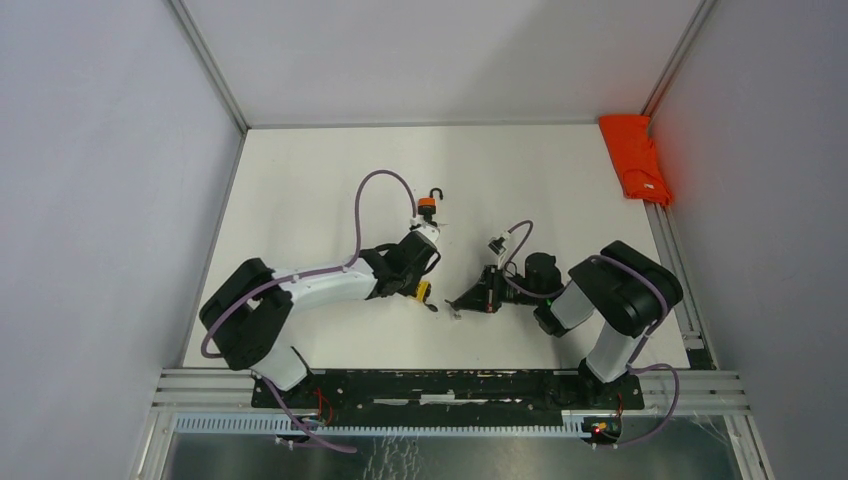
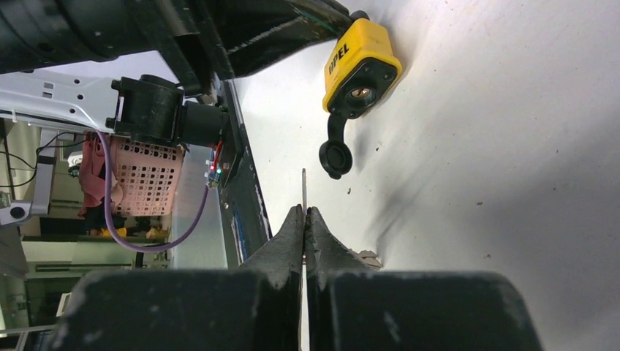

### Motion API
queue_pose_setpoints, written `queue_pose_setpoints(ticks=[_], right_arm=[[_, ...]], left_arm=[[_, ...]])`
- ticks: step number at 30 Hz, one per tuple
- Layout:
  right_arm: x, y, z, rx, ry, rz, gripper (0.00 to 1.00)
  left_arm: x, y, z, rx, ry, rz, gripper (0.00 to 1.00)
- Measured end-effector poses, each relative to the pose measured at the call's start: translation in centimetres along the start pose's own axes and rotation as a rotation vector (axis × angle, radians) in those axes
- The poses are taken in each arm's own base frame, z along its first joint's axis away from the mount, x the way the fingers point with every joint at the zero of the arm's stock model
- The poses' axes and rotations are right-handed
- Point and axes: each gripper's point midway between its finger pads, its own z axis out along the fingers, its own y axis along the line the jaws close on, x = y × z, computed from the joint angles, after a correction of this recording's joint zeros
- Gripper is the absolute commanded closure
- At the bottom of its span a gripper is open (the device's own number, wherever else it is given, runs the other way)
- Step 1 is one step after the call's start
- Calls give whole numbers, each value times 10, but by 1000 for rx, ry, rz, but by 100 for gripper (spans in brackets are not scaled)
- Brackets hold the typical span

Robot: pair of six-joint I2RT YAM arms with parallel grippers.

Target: Unlock with the key

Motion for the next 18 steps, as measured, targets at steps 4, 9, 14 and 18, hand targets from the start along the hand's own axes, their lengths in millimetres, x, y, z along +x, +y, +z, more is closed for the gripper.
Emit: queue_pose_setpoints(ticks=[4,9,14,18], right_arm=[[-2,-5,6,6,24,11,100],[-11,-16,19,32,54,12,100],[-7,-33,27,76,99,51,100],[-2,-40,29,99,125,76,100]], left_arm=[[-11,4,-7,5,-73,46,98],[-19,4,-6,11,-105,87,98],[-12,2,0,17,-76,101,98],[-9,-4,5,40,-53,106,98]])
